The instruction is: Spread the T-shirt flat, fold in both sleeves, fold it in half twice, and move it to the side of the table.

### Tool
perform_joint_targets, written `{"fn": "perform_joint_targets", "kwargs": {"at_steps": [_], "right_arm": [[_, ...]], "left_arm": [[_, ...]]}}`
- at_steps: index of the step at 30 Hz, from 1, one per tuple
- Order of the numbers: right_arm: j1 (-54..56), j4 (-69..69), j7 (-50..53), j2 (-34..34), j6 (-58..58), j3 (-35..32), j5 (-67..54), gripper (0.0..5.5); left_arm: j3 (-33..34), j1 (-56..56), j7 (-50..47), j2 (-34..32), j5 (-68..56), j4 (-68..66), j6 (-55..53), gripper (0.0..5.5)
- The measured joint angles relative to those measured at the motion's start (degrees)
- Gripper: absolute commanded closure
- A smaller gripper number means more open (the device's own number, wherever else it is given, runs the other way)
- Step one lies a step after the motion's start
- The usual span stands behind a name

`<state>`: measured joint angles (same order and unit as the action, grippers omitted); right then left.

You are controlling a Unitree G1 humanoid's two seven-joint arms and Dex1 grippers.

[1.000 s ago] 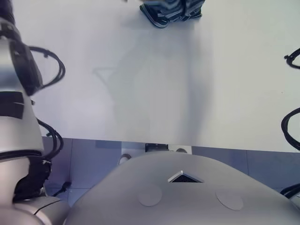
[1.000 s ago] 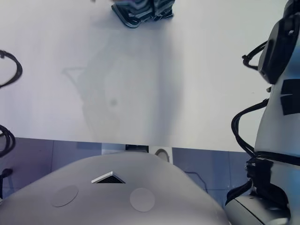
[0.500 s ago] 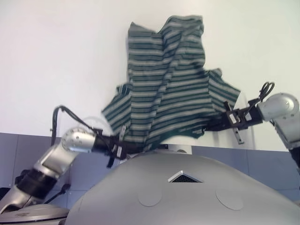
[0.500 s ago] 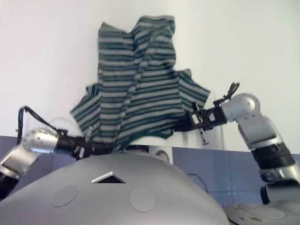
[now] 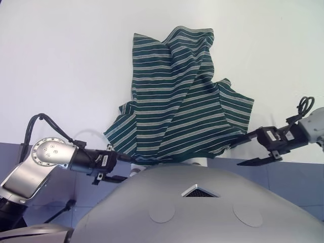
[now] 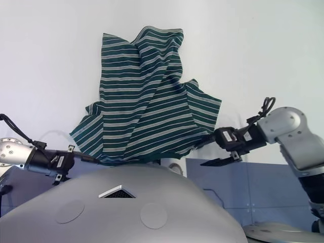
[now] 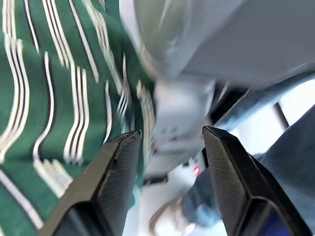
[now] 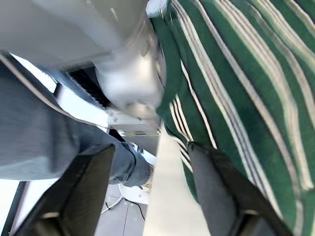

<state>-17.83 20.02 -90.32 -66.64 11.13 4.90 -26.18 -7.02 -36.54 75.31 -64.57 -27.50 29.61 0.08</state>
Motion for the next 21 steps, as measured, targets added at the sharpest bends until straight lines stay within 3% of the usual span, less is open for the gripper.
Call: {"fn": "perform_joint_targets", "kwargs": {"at_steps": [3, 5, 7, 10, 14, 18, 21], "right_arm": [[10.7, -2.8, 3.0, 3.5, 6.1, -2.2, -5.7, 1.54], [21.4, -7.2, 11.1, 10.4, 7.5, -2.0, -4.3, 1.21], [28.3, -13.7, 19.2, 16.6, 5.1, 0.3, 2.3, 0.87], [35.8, -28.2, 32.7, 25.4, -3.2, 4.0, 14.8, 0.16], [49.2, -52.0, 56.7, 39.3, -11.5, 4.3, 25.2, 0.13], [60.6, -68.6, 71.2, 46.4, -17.2, 2.0, 28.6, 0.13], [64.1, -76.1, 74.2, 49.7, -21.5, 5.0, 33.4, 0.13]], "left_arm": [[5.6, 7.5, -1.8, 3.1, -17.2, -1.2, -9.5, 2.48], [6.1, 18.8, -9.8, 9.9, -18.4, -7.4, -13.7, 2.48], [4.4, 29.1, -20.8, 17.4, -10.7, -15.6, -14.5, 2.48], [-1.1, 42.2, -40.6, 26.7, 10.3, -32.4, -10.7, 2.48], [-9.4, 51.4, -54.9, 35.9, 28.5, -47.2, -2.7, 2.48], [-17.1, 59.1, -58.9, 35.6, 42.1, -56.6, 4.5, 2.48], [-20.4, 61.2, -58.3, 31.6, 47.4, -57.7, 8.2, 2.48]]}}
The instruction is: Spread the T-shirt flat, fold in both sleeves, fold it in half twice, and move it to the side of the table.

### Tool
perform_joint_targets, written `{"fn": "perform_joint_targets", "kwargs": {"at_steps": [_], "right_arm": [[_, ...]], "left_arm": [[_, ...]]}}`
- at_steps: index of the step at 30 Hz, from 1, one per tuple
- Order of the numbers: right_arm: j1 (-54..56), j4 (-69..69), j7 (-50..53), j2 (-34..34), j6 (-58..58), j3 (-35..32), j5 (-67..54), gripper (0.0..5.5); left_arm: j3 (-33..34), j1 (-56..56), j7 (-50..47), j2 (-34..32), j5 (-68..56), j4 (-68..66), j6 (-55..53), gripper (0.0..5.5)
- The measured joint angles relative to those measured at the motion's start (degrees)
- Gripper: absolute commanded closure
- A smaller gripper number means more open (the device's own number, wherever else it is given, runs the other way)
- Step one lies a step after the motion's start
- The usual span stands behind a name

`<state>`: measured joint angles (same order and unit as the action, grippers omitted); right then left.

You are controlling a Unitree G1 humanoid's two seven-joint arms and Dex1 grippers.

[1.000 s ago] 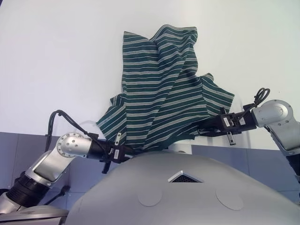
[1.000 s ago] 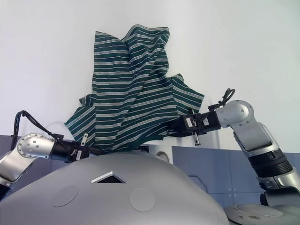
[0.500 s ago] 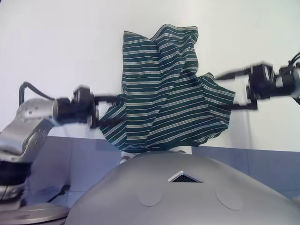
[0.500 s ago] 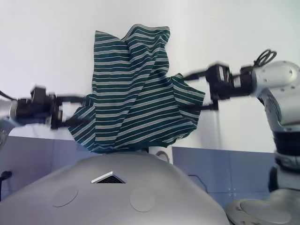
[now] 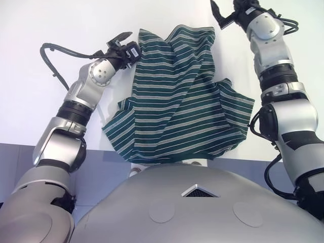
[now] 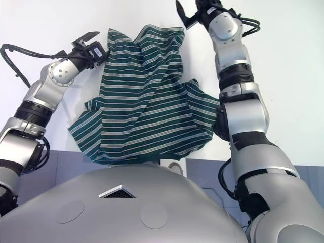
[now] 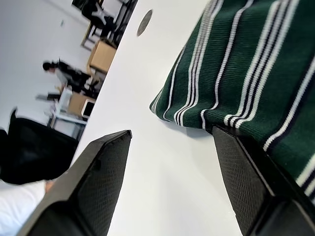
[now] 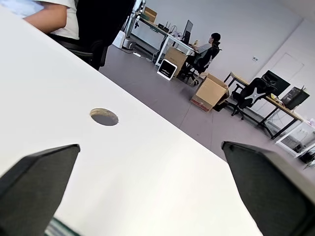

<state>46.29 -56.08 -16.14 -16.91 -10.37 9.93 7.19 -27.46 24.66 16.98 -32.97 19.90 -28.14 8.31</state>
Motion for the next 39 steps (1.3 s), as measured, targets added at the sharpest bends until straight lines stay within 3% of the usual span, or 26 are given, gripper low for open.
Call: {"fn": "perform_joint_targets", "kwargs": {"at_steps": [5, 10, 12, 14, 16, 18, 22, 27, 36, 39], "right_arm": [[0.2, -8.5, -0.4, 0.1, -6.3, 10.2, 11.5, 0.13], [0.7, -13.2, 4.2, -1.3, -8.8, 11.3, 13.6, 0.13], [0.9, -14.2, 4.5, -1.6, -8.9, 10.6, 13.5, 0.13], [1.4, -14.8, 4.8, -1.7, -8.9, 10.4, 13.4, 0.13], [1.5, -14.8, 5.0, -1.0, -9.1, 10.3, 13.4, 0.13], [1.5, -14.9, 5.0, -0.9, -9.2, 10.3, 13.4, 0.13], [1.5, -15.0, 5.0, -1.0, -9.5, 10.3, 13.4, 0.13], [1.3, -15.1, 5.1, -1.1, -9.7, 10.2, 13.4, 0.13], [1.3, -17.3, 14.2, -1.9, -6.7, 6.8, 12.8, 0.13], [2.4, -13.5, 13.1, 1.5, -11.9, -2.6, 2.7, 0.13]], "left_arm": [[-0.9, 4.0, -0.2, -6.2, 5.8, -6.9, 1.0, 2.48], [-0.3, 4.9, -2.1, -6.1, 7.5, -11.1, 1.3, 2.48], [6.7, 2.4, -0.9, -1.1, -2.7, -10.9, 1.0, 2.48], [13.9, -1.7, 3.0, 8.3, -16.9, -7.1, 0.8, 2.48], [17.7, -2.5, 6.3, 15.4, -26.6, -1.3, -0.8, 2.48], [19.9, -2.4, 8.1, 17.7, -30.6, 2.6, -3.0, 2.48], [14.3, -3.9, 6.7, 18.8, -21.7, 0.0, -3.5, 2.48], [6.8, 1.2, -4.7, 14.6, -4.1, -8.6, 2.2, 2.48], [10.5, 8.8, -11.0, 14.4, -3.5, -23.9, 6.2, 2.48], [14.6, 10.6, -11.3, 15.9, -6.5, -26.0, 7.0, 2.48]]}}
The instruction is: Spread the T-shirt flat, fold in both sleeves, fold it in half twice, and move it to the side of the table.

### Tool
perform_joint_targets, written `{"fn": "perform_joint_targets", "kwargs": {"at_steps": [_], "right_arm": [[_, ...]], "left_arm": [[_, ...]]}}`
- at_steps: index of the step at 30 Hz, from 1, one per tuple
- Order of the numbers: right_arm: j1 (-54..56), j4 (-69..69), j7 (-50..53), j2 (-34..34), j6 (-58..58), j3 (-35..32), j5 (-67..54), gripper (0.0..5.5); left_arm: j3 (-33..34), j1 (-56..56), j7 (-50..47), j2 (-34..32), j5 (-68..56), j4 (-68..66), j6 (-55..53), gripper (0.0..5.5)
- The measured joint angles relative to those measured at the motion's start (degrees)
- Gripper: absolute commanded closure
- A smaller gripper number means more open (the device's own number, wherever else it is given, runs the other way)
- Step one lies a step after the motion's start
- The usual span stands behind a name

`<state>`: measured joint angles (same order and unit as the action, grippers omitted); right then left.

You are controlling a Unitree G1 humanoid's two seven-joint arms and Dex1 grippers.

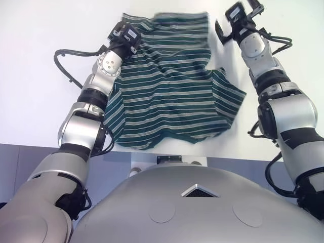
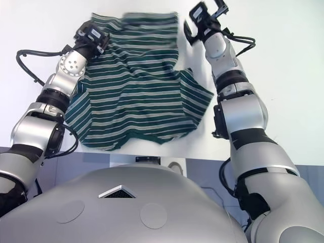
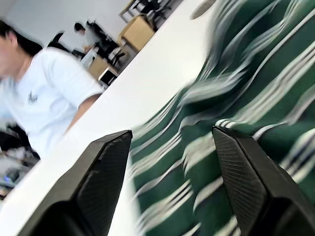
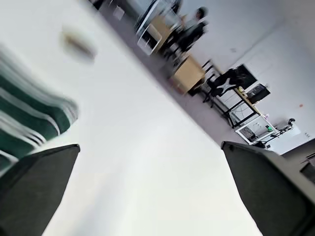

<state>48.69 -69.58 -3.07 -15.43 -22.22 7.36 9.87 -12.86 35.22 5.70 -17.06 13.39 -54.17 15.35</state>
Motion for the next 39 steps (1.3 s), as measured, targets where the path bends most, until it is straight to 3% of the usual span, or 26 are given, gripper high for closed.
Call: {"fn": "perform_joint_targets", "kwargs": {"at_steps": [3, 5, 8, 9, 11, 15, 19, 23, 26, 29, 32, 36, 39], "right_arm": [[4.3, 15.3, -9.0, -0.2, -2.3, -7.6, -11.9, 0.13], [1.8, 27.8, -20.2, -2.8, 4.1, -7.2, -17.0, 0.13], [-16.7, 49.3, -43.8, -11.0, 15.8, 3.6, -20.7, 0.13], [-20.3, 49.6, -46.6, -11.7, 16.8, 6.9, -18.5, 0.13], [-19.3, 38.5, -41.3, -8.9, 14.3, 11.1, -9.8, 0.13], [-7.5, 15.1, -19.9, -3.4, 8.0, 14.4, 1.8, 0.13], [-4.5, 6.5, -16.6, -5.7, 4.6, 13.6, 3.8, 0.13], [-8.2, 13.9, -32.3, -12.4, 1.8, 13.0, 0.8, 0.13], [-17.6, 31.5, -47.2, -18.2, 6.9, 11.9, -6.4, 0.13], [-19.7, 36.5, -46.4, -18.4, 15.5, 7.5, -8.8, 0.13], [-18.7, 37.4, -42.0, -18.8, 18.7, 3.5, -9.4, 0.13], [-19.5, 41.7, -41.8, -19.0, 19.2, 0.5, -10.8, 0.13], [-23.2, 47.5, -47.3, -21.3, 19.2, -1.7, -14.7, 0.13]], "left_arm": [[6.3, 2.6, -1.1, -1.8, -4.4, 12.1, 3.9, 2.48], [9.4, 2.2, 4.6, -3.8, -11.0, 25.6, 3.3, 2.48], [10.5, -6.7, 17.7, -6.7, -25.0, 47.4, -6.4, 2.48], [11.5, -9.6, 19.7, -7.2, -29.7, 51.9, -10.5, 2.48], [14.0, -11.3, 20.5, -7.1, -35.9, 57.9, -16.5, 2.48], [14.7, -11.7, 19.9, -5.2, -37.3, 59.3, -21.2, 2.48], [14.9, -13.1, 19.9, -5.1, -35.6, 59.3, -22.2, 2.48], [12.7, -16.7, 21.6, -5.4, -32.6, 59.5, -21.9, 2.48], [7.2, -23.5, 32.4, -9.2, -33.4, 66.1, -22.3, 2.48], [-0.2, -34.6, 46.6, -20.5, -30.0, 71.5, -20.0, 2.48], [-3.8, -38.9, 49.3, -27.3, -18.5, 65.1, -13.4, 2.48], [-3.2, -32.3, 42.4, -27.5, -10.6, 52.7, -3.9, 2.48], [-1.9, -34.4, 42.7, -26.0, -14.4, 51.1, -3.9, 2.48]]}}
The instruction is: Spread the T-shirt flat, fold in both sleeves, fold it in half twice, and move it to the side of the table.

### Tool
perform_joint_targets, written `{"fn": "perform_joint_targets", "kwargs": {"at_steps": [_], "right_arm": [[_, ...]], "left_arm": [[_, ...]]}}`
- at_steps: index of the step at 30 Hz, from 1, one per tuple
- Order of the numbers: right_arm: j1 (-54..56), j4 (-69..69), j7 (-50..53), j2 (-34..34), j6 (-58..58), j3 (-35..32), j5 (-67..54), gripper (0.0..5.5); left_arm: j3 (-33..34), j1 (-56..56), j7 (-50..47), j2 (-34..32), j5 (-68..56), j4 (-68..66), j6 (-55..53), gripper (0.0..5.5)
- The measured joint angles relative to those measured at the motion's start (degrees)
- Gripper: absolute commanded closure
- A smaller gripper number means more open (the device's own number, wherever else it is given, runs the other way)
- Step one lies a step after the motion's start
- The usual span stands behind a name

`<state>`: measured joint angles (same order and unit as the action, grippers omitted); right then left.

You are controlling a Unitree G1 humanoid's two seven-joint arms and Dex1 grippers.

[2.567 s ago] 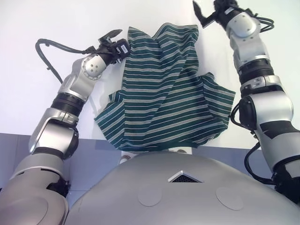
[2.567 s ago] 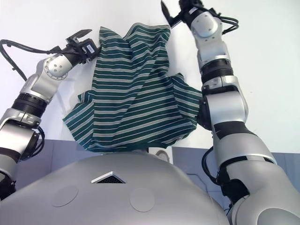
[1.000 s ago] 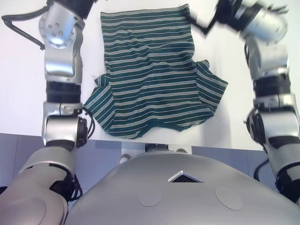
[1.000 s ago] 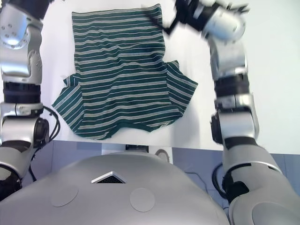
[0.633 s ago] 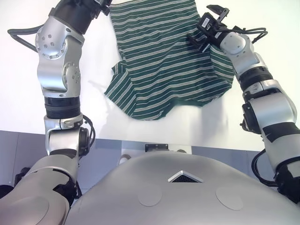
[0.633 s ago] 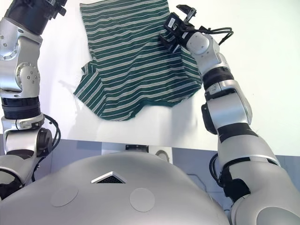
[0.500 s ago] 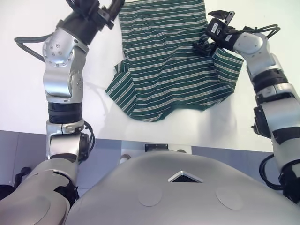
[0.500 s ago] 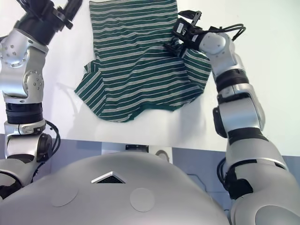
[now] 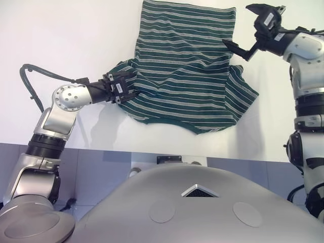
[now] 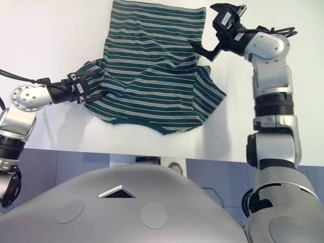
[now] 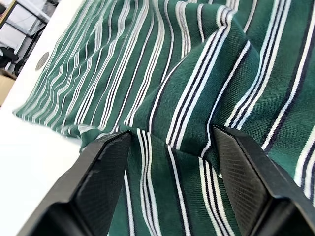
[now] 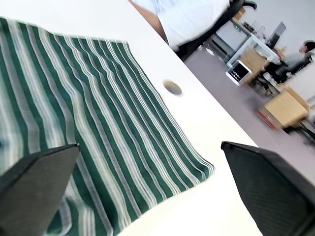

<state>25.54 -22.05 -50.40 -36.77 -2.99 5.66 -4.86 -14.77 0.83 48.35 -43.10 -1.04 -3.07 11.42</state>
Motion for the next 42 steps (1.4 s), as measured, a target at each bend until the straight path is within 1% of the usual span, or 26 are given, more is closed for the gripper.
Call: {"fn": "perform_joint_targets", "kwargs": {"at_steps": [2, 5, 9, 13, 15, 16, 19, 21, 23, 25, 26, 28, 31, 32, 34, 40, 42], "right_arm": [[-4.5, 5.0, -5.4, -3.5, 0.7, -0.9, -2.2, 0.13], [-12.1, 11.6, -12.2, -7.2, 2.3, -0.9, -4.6, 0.13], [-16.1, 10.8, -12.7, -10.5, -1.5, 0.8, 0.6, 0.13], [-19.5, 12.4, -13.0, -11.1, -2.4, 1.4, 0.9, 0.13], [-21.5, 14.2, -14.8, -12.8, -2.7, 1.2, 0.3, 0.13], [-22.1, 14.8, -16.0, -14.3, -2.9, 1.3, 0.3, 0.13], [-22.5, 14.8, -16.4, -14.9, -2.7, 0.9, 0.2, 0.13], [-22.5, 14.7, -16.2, -14.9, -1.7, -0.1, -0.1, 0.13], [-21.5, 14.3, -14.8, -14.3, 0.2, -2.1, -2.1, 0.13], [-19.3, 13.5, -11.6, -13.2, 3.3, -5.4, -4.3, 0.13], [-18.5, 13.4, -10.6, -12.9, 4.3, -6.5, -4.7, 0.13], [-18.6, 13.2, -7.2, -12.1, 7.3, -9.4, -6.0, 0.13], [-20.4, 13.5, -4.2, -12.2, 8.7, -10.2, -4.3, 0.13], [-21.6, 13.6, -3.7, -12.2, 9.2, -10.2, -3.9, 0.13], [-21.7, 13.7, -2.8, -12.2, 9.7, -10.3, -3.9, 0.13], [-21.7, 15.0, -2.7, -12.2, 11.8, -10.3, -3.9, 0.13], [-21.7, 16.1, -2.8, -12.2, 12.3, -10.2, -4.0, 0.10]], "left_arm": [[1.4, -5.3, 4.8, 0.2, -8.6, 3.0, -3.2, 2.48], [3.5, -10.1, 9.8, -0.7, -15.4, 6.2, -7.4, 2.48], [7.9, -14.0, 12.5, -3.1, -18.5, 8.3, -8.8, 2.48], [11.1, -15.1, 12.6, -3.4, -19.7, 10.0, -10.7, 2.48], [13.3, -14.3, 11.5, -3.2, -20.5, 9.3, -11.2, 2.48], [14.3, -12.5, 9.1, -2.9, -18.5, 6.9, -11.1, 2.48], [15.4, -9.9, 6.5, -1.7, -17.2, 5.2, -11.1, 2.48], [15.4, -10.2, 6.8, -1.7, -16.2, 5.3, -10.9, 2.48], [14.9, -11.9, 6.1, -2.6, -11.2, 5.1, -8.1, 2.48], [15.5, -13.3, 3.5, -5.3, -4.5, 4.8, -3.8, 2.48], [16.3, -13.7, 3.0, -6.2, -3.1, 5.1, -2.9, 2.48], [19.7, -14.3, 0.6, -9.7, 1.9, 5.6, 1.0, 2.48], [22.5, -17.7, 0.1, -12.7, 5.3, 8.2, 4.6, 2.48], [22.3, -20.3, 0.0, -13.5, 7.8, 9.6, 6.8, 2.48], [19.6, -21.0, -1.6, -13.2, 12.2, 10.0, 9.5, 2.48], [15.6, -18.0, -8.7, -12.3, 19.9, 7.0, 16.1, 2.48], [14.5, -17.3, -10.6, -12.4, 21.3, 5.4, 18.1, 2.83]]}}
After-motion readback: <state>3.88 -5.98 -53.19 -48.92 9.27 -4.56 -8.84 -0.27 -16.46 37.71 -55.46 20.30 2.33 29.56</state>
